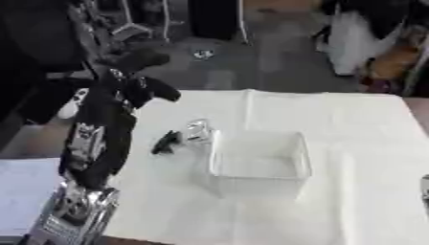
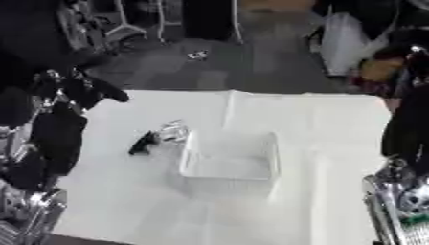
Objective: Pick up objects on the table and place them in the box.
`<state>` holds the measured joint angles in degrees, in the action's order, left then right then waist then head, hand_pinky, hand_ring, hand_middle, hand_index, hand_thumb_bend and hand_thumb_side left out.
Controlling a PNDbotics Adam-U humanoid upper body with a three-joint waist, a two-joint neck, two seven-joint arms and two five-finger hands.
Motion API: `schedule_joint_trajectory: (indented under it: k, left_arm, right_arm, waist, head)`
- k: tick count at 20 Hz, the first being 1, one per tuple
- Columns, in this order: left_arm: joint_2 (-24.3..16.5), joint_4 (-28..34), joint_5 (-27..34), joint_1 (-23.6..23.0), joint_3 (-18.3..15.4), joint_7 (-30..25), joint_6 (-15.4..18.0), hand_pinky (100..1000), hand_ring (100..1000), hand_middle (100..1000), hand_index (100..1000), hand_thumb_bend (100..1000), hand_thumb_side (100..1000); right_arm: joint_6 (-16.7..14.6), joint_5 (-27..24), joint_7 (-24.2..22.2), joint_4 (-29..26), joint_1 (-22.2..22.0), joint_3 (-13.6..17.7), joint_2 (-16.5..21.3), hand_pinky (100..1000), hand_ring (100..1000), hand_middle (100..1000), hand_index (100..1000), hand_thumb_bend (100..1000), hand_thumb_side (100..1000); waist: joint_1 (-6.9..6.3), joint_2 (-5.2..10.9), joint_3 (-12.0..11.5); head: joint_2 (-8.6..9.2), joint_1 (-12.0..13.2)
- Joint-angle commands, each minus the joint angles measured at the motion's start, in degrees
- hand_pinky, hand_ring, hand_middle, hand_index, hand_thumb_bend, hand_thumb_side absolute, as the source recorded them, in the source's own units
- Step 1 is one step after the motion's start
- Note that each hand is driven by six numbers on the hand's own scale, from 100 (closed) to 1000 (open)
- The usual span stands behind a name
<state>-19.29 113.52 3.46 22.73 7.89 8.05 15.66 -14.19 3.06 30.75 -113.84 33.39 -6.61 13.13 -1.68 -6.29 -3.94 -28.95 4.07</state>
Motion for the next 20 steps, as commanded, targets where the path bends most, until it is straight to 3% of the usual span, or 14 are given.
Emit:
schedule_joint_trajectory:
  k: [1,20]
  left_arm:
    - [-1.2,1.1,0.2,0.3,-0.1,0.0,0.1,584,589,770,881,252,1000]
    - [-1.8,1.1,-1.8,1.6,-1.1,-0.5,-1.0,608,603,782,881,255,1000]
  right_arm:
    - [-0.1,-0.1,-0.1,-0.8,0.8,0.1,0.8,450,544,590,848,143,1000]
    - [0.1,0.0,0.1,-0.8,0.6,0.4,0.8,451,544,590,850,138,1000]
  waist:
    - [-0.02,0.6,0.1]
    - [-0.08,0.81,1.1]
  head:
    - [0.15,0.6]
    - [-0.49,0.2]
